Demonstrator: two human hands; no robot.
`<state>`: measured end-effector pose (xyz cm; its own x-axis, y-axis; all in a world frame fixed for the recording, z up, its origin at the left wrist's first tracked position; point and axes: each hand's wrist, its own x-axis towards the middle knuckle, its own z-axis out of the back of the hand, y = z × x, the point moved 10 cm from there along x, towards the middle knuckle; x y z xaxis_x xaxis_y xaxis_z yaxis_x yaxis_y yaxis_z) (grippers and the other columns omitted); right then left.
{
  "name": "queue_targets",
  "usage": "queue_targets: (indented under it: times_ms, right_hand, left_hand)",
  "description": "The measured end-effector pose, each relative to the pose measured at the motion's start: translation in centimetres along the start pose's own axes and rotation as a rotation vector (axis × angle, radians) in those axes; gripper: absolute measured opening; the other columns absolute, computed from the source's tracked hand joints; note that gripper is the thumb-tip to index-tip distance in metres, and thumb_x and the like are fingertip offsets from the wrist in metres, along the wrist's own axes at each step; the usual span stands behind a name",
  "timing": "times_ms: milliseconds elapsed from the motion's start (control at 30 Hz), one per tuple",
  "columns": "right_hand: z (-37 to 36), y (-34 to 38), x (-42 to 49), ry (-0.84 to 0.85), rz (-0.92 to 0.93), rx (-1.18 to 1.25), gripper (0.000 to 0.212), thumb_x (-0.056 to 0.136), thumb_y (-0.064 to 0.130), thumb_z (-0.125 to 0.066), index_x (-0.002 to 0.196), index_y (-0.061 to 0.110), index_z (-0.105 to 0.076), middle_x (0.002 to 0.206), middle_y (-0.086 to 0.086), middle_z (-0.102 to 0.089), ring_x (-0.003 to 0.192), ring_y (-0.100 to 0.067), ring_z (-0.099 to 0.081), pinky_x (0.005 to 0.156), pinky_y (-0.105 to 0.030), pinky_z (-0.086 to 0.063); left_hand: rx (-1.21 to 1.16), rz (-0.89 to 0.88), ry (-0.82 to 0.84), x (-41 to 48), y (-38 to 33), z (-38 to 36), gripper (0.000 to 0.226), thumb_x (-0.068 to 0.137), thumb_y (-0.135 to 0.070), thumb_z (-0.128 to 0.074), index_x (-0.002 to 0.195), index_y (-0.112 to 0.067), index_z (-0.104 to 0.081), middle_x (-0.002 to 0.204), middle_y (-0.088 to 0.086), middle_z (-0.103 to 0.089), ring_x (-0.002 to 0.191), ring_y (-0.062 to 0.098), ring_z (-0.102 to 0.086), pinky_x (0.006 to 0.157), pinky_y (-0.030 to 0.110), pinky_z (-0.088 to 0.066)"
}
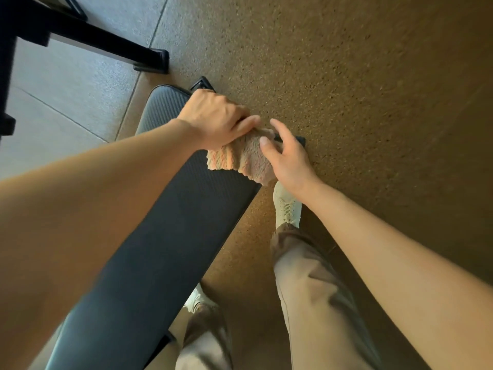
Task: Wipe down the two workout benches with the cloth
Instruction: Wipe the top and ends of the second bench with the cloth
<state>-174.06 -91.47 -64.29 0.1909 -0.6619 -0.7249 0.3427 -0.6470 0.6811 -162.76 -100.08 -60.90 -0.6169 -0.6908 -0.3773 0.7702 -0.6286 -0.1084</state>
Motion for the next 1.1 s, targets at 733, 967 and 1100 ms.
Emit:
queue_targets:
  times_ms: [733, 967, 1100]
  right_hand:
    - [-11.2, 13.2, 8.0, 0.054, 0.338, -0.847, 0.058, 0.102, 0.051, -0.049, 0.153, 0.028, -0.032, 0.147, -0.006, -0.048, 0.133, -0.033, -0.047, 0.104, -0.05, -0.042]
    - [-18.6, 17.0, 7.5, 0.227, 0.604, -1.375, 0.057, 0.096, 0.061, -0.054, 0.143, 0.032, -0.046, 0.151, -0.001, -0.042, 0.149, -0.027, -0.025, 0.124, -0.057, -0.011]
    - [-24.0, 15.7, 6.1, 0.334, 0.615, -1.65, 0.061, 0.094, 0.072, -0.042, 0.138, 0.031, -0.051, 0.142, -0.005, -0.051, 0.144, -0.032, -0.034, 0.122, -0.064, -0.001]
  left_hand:
    - [-0.5, 0.669, -0.332, -12.1, 13.2, -2.1, 0.052, 0.107, -0.057, -0.037, 0.148, -0.03, -0.052, 0.133, 0.0, -0.066, 0.119, 0.027, -0.063, 0.091, 0.04, -0.048]
    - [-0.64, 0.923, -0.291, -20.7, 13.0, -5.9, 0.041, 0.109, -0.051, -0.036, 0.115, -0.023, -0.065, 0.107, 0.005, -0.071, 0.105, 0.033, -0.064, 0.074, 0.039, -0.04]
    - [-0.619, 0.971, -0.266, -25.6, 12.4, -8.3, 0.044, 0.109, -0.051, -0.033, 0.111, -0.021, -0.065, 0.107, 0.005, -0.07, 0.104, 0.033, -0.064, 0.072, 0.037, -0.037]
